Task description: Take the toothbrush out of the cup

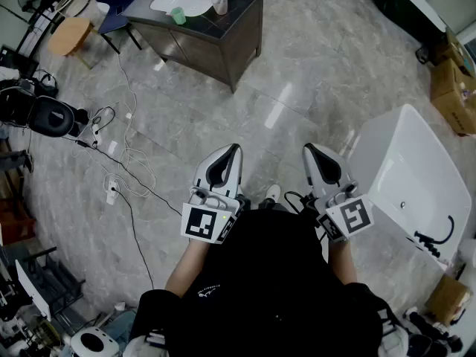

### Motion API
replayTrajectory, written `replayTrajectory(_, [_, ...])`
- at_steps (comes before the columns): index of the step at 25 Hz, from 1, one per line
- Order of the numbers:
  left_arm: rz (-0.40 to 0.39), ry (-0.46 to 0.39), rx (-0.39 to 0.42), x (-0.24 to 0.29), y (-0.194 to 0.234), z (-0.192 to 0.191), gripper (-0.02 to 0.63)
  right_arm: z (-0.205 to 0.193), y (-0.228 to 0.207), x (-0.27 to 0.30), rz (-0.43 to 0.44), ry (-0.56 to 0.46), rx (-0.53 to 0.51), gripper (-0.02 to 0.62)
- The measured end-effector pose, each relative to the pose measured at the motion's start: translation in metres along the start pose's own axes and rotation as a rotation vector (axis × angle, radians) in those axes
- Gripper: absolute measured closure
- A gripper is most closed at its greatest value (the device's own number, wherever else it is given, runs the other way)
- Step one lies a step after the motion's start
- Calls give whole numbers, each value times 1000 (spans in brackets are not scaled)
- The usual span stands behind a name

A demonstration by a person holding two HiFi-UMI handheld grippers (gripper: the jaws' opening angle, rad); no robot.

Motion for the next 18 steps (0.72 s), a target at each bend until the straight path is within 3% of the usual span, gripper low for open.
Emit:
replayTrajectory(5, [10, -6, 2, 0, 1, -1, 598, 6, 3, 4, 35, -43, 25, 591])
replayTrajectory(18, [21, -12, -33, 0, 24, -6, 598, 0, 12, 25, 23, 36, 1, 591])
Point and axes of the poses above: the fingertips, and each gripper's own axes: x forward along the fingers, y to its left, z out of its top, the point moved 6 cm from there along -x, backward along the fingers, and after that the axes turned 4 degrees about -y, right-handed, at the moved point
